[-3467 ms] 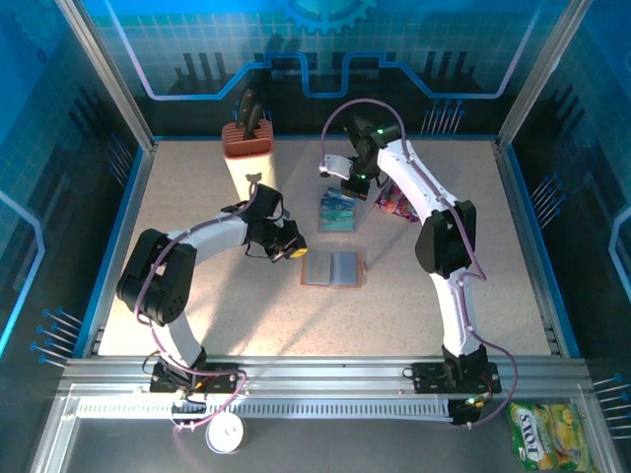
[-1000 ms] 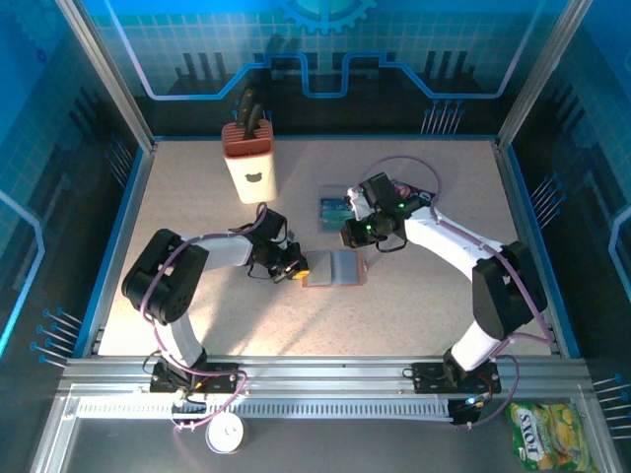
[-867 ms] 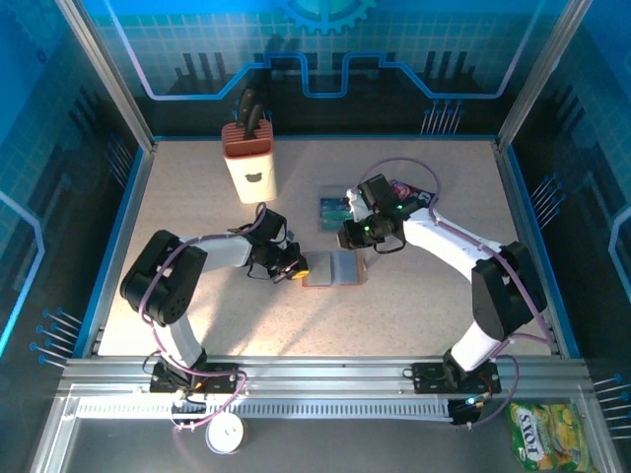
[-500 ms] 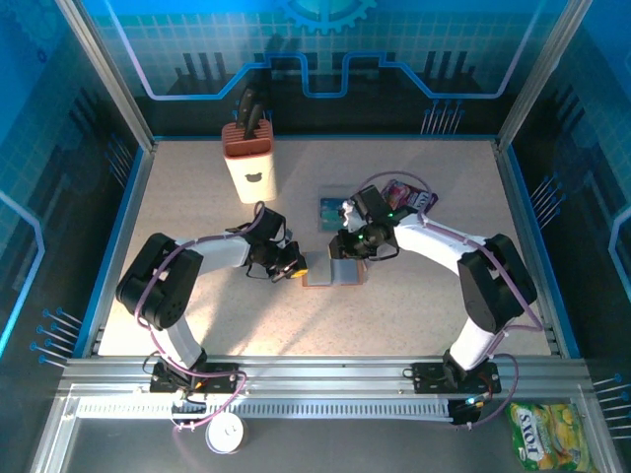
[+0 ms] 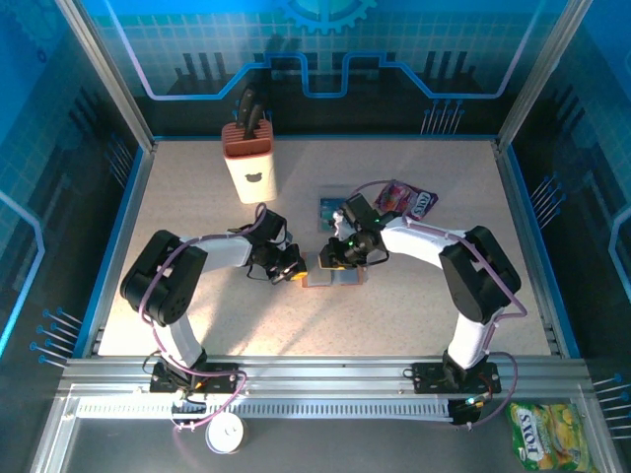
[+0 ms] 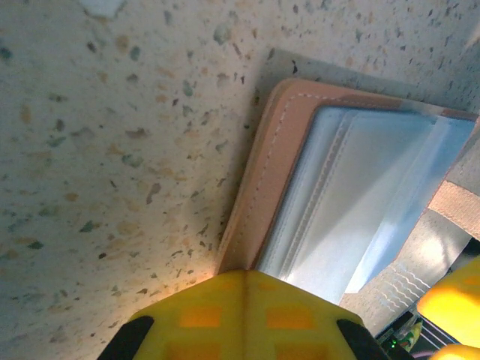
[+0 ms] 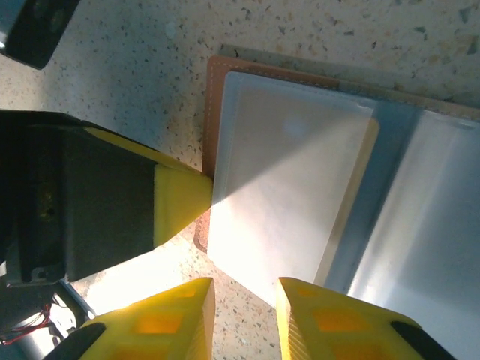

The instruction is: Take the credit cards out of the card holder

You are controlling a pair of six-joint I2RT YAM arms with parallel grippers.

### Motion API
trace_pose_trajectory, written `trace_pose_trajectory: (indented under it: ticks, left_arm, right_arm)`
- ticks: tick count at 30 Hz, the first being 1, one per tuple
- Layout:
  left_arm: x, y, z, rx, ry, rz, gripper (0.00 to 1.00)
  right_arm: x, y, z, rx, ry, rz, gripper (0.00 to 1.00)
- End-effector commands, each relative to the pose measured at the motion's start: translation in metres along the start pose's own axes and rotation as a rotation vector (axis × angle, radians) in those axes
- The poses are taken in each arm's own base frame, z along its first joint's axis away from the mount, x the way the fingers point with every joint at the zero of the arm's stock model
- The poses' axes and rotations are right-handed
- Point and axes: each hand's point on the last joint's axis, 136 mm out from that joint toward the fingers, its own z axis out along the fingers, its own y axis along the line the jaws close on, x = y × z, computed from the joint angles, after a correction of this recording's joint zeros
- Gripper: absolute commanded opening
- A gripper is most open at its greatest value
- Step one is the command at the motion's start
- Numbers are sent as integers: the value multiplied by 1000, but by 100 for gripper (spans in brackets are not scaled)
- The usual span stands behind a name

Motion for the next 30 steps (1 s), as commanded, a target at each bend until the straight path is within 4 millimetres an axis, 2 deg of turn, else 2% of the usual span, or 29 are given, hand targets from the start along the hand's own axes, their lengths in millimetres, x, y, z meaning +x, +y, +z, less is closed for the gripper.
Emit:
trace_pose_trajectory:
  ticks: [1,20,30]
  left_arm:
    - [9,19,6,-63,36,-10,4]
    - [5,18,3,-71,33,-7,4]
    - [5,21,4,-72,33,-13,4]
  right_arm:
    - [-2,9,9,-21,22,11,30]
    - [-6,10,22,-45,32,43,31]
    - [-4,2,23,-9,31,47,31]
